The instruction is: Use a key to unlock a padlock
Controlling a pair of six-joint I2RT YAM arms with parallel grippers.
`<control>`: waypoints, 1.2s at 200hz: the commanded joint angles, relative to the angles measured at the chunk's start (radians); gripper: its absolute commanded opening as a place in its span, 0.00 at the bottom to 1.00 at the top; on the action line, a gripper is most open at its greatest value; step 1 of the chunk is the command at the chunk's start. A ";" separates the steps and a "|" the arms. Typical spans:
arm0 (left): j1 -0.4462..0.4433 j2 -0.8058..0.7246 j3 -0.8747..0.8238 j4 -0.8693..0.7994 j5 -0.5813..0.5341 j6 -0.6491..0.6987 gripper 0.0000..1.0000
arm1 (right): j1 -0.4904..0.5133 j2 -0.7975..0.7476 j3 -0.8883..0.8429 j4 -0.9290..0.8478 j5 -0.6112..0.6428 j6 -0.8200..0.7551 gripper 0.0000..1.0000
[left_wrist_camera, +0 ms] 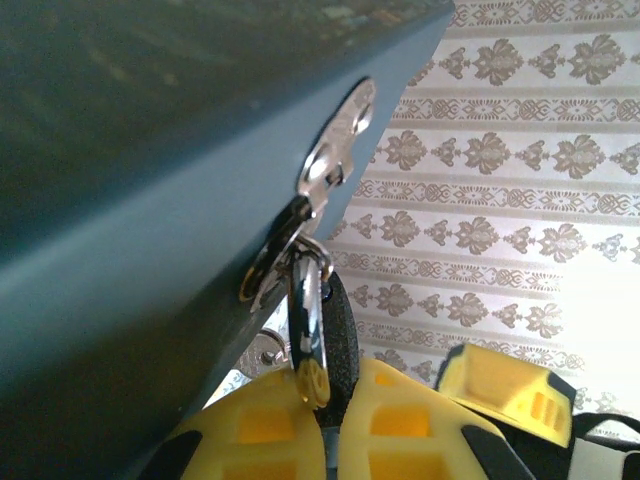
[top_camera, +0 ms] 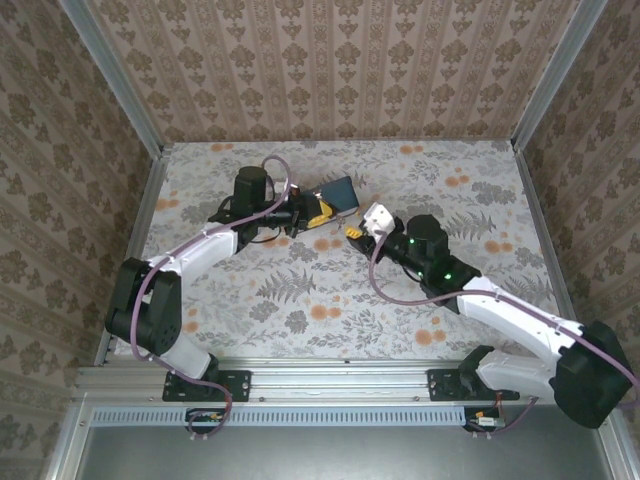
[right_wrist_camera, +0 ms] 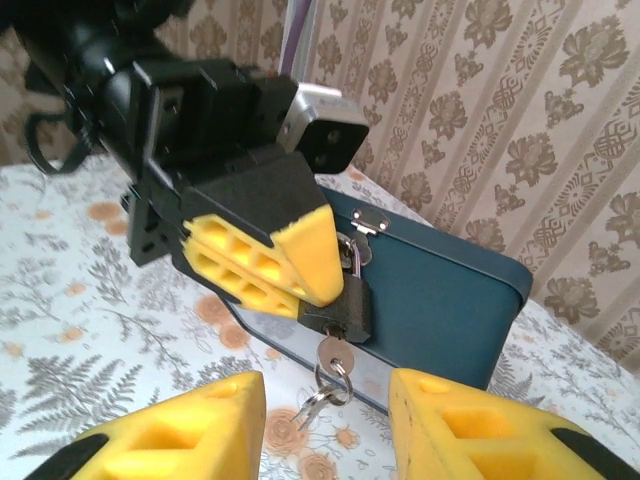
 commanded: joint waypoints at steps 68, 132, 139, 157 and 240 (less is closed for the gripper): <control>-0.003 -0.064 0.060 0.000 0.068 0.081 0.00 | 0.077 0.139 0.041 0.125 0.160 -0.360 0.41; -0.003 -0.063 0.065 0.007 0.073 0.078 0.00 | 0.076 0.182 0.074 0.111 0.166 -0.390 0.36; -0.003 -0.064 0.064 0.007 0.073 0.076 0.00 | 0.076 0.188 0.074 0.109 0.172 -0.395 0.35; -0.003 -0.065 0.065 0.008 0.074 0.075 0.00 | 0.074 0.194 0.072 0.105 0.177 -0.401 0.35; -0.017 -0.064 0.073 0.014 0.076 0.071 0.00 | 0.051 0.222 0.079 0.136 0.187 -0.391 0.27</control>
